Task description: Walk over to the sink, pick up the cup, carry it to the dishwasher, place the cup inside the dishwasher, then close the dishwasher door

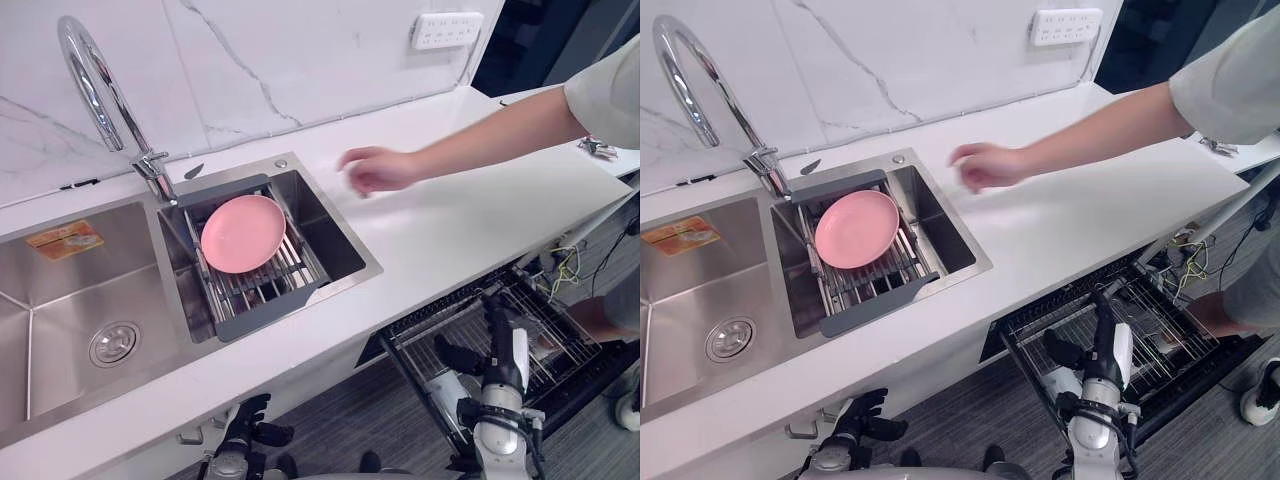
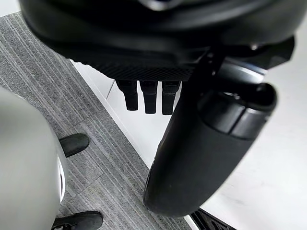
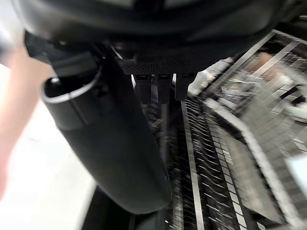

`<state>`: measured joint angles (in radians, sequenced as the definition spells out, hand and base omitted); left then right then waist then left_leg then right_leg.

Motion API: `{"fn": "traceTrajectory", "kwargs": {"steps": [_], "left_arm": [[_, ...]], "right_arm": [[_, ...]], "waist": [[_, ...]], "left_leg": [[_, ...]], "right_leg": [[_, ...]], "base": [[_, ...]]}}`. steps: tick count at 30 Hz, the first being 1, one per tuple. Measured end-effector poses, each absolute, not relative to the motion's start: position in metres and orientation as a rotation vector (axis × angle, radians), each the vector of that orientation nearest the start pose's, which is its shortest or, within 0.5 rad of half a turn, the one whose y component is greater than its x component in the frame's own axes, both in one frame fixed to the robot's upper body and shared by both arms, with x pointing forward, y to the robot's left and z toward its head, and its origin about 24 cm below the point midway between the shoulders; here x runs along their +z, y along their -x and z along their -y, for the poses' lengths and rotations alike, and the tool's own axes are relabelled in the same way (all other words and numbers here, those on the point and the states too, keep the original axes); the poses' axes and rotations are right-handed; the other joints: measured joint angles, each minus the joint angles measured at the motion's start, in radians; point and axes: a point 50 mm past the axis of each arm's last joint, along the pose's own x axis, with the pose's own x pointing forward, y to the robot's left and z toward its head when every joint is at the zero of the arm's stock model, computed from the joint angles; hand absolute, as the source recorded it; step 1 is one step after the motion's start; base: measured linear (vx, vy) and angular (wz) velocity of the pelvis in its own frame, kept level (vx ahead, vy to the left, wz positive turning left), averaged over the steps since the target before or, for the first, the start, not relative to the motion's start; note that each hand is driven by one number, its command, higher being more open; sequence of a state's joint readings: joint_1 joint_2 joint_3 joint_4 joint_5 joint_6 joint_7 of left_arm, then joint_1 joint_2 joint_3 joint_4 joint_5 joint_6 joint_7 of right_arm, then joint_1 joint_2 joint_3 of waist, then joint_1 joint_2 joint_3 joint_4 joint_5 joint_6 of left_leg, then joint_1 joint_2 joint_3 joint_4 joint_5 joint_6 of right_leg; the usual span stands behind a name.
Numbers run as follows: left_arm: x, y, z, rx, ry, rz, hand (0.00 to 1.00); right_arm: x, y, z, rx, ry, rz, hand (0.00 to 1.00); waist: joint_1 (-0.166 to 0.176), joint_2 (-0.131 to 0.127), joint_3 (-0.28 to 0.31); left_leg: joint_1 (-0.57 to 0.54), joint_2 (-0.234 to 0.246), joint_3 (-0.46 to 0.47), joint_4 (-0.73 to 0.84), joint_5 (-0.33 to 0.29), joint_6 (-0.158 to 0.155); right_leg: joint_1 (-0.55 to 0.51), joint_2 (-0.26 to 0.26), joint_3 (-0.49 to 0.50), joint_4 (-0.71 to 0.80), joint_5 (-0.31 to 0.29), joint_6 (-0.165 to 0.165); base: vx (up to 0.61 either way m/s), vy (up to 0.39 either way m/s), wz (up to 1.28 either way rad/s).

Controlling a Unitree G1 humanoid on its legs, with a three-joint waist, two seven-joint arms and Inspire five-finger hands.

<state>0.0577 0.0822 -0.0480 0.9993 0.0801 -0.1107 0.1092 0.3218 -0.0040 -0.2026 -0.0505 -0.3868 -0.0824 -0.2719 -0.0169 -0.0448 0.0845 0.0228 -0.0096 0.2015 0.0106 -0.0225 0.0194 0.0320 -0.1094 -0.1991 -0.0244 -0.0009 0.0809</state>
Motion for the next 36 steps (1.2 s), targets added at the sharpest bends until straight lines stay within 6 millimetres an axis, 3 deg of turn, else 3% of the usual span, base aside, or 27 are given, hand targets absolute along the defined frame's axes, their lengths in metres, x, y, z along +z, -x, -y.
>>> {"fn": "traceTrajectory", "kwargs": {"steps": [8,17,23,27,29,31,34,36], "left_arm": [[-0.150,-0.124,-0.180,0.042,-0.228,-0.930,0.90],[-0.148,-0.127,-0.174,0.013,-0.204,-0.904,0.90],[-0.147,-0.126,-0.184,0.069,-0.196,-0.906,0.90],[-0.148,-0.122,-0.195,0.143,-0.169,-0.917,0.90],[-0.147,-0.125,-0.194,0.147,-0.167,-0.908,0.90],[-0.146,-0.126,-0.194,0.147,-0.165,-0.906,0.90],[-0.146,-0.127,-0.194,0.146,-0.165,-0.903,0.90],[-0.146,-0.127,-0.194,0.144,-0.171,-0.905,0.90]], "right_arm": [[0.045,-0.183,0.226,-0.457,0.516,0.044,0.90],[0.105,-0.212,0.204,-0.290,0.576,0.391,0.90],[0.119,-0.223,0.186,-0.136,0.593,0.492,0.90],[0.129,-0.229,0.181,-0.082,0.621,0.548,0.90],[0.134,-0.232,0.180,-0.064,0.636,0.571,0.90],[0.137,-0.235,0.178,-0.052,0.647,0.586,0.90],[0.137,-0.240,0.176,-0.027,0.671,0.588,0.90],[0.135,-0.244,0.173,-0.015,0.704,0.584,0.90]], "waist": [[0.000,-0.003,-0.002],[0.009,-0.006,-0.001],[0.055,-0.006,0.001],[0.062,-0.004,0.014],[0.064,-0.005,0.030],[0.061,-0.006,0.038],[0.072,-0.008,0.040],[0.069,-0.012,0.042]], "left_leg": [[0.003,-0.007,-0.037,-0.008,0.010,0.002],[-0.006,-0.019,-0.202,-0.047,0.069,0.003],[-0.018,-0.015,-0.303,-0.064,0.102,-0.011],[-0.053,-0.014,-0.361,-0.062,0.118,-0.024],[-0.065,-0.007,-0.339,-0.062,0.110,-0.015],[-0.075,0.012,-0.258,-0.058,0.107,-0.012],[-0.072,0.012,-0.231,-0.059,0.108,-0.012],[-0.055,0.008,-0.183,-0.078,0.101,-0.008]], "right_leg": [[0.011,-0.003,-0.022,0.000,-0.001,0.001],[0.030,-0.021,-0.147,0.066,-0.051,-0.002],[0.051,-0.012,-0.232,0.082,-0.076,-0.013],[0.038,-0.014,-0.287,0.106,-0.096,-0.016],[0.037,-0.015,-0.306,0.113,-0.100,-0.018],[0.037,-0.016,-0.321,0.115,-0.100,-0.018],[0.034,-0.021,-0.306,0.117,-0.102,-0.018],[0.011,-0.048,-0.292,0.173,-0.133,-0.008]], "base": [[-0.01,-0.002,0.08],[-0.03,-0.026,0.48],[-0.06,-0.054,0.50],[-0.05,-0.044,0.44],[-0.04,-0.017,0.31],[-0.02,0.002,0.19],[0.04,0.022,-0.12],[0.05,0.047,-0.16]]}}
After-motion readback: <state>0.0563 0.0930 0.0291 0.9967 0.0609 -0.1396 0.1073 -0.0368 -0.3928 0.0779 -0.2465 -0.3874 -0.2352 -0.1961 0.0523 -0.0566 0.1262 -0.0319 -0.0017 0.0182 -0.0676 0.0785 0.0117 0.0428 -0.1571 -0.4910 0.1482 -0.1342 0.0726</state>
